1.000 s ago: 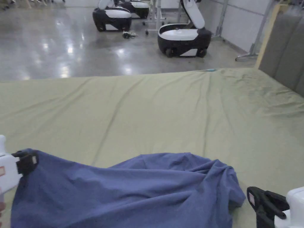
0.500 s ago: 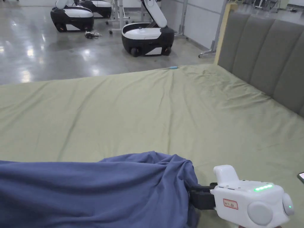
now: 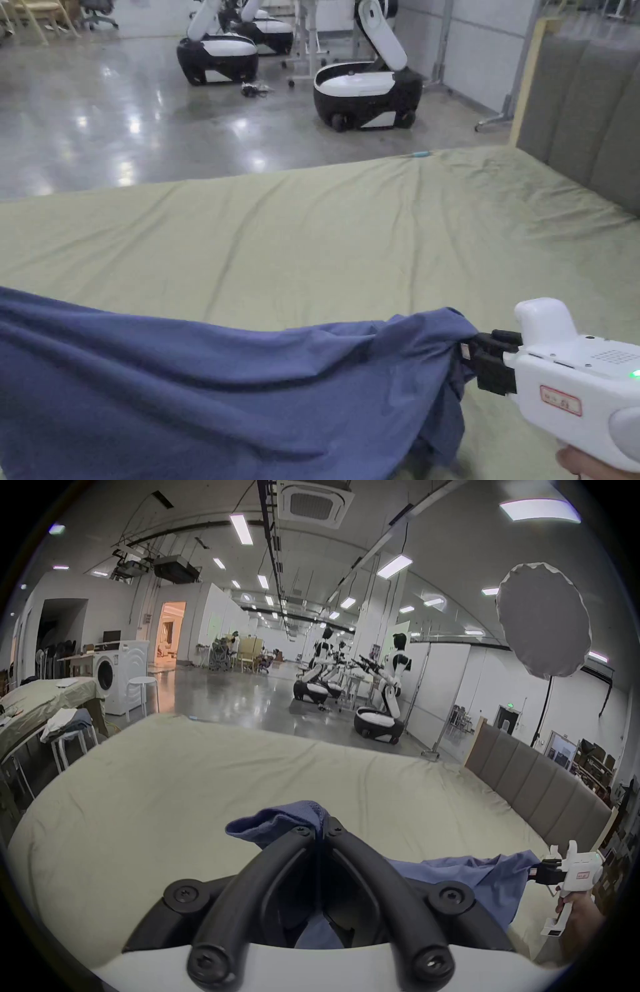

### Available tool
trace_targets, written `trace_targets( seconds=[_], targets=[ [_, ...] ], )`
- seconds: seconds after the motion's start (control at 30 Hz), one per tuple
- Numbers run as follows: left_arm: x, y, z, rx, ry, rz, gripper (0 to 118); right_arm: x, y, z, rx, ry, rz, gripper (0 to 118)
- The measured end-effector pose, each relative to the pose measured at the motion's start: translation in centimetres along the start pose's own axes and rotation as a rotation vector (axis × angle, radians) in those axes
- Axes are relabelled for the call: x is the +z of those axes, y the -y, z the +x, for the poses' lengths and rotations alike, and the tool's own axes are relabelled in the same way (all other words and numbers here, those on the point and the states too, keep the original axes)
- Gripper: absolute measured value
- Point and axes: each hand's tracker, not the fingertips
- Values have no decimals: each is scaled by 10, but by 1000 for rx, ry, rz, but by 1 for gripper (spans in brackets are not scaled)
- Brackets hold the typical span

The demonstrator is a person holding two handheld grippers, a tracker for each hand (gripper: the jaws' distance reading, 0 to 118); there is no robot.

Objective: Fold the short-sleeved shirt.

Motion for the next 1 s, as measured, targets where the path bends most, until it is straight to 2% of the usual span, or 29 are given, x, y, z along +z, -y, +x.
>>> trace_targets(
  seconds=[0.17,0.37,0.53,0.63,0.77,0.83,0.87,0.93,1.0],
  targets=[
    [61,-48,-3,6,-18,123,1,75,-60,-30,68,-11,133,14],
    [145,-119,-8,16,-53,245,1,153,-138,-62,169,66,272,14],
    [184,-176,-13,12,-79,309,1,198,-201,-76,151,86,344,14],
    [189,-199,-21,-10,-110,335,1,210,-230,-82,208,143,386,14],
    [193,-217,-22,1,-151,336,1,206,-259,-80,186,183,398,14],
    [188,-222,-21,-57,-203,339,1,199,-270,-77,168,200,417,14],
    [185,-223,-22,-73,-211,344,1,188,-278,-60,142,200,422,14],
    [172,-224,-21,-89,-224,338,1,175,-289,-53,106,199,442,14],
    [156,-226,-19,-131,-253,324,1,161,-294,-63,109,220,455,14]
  ],
)
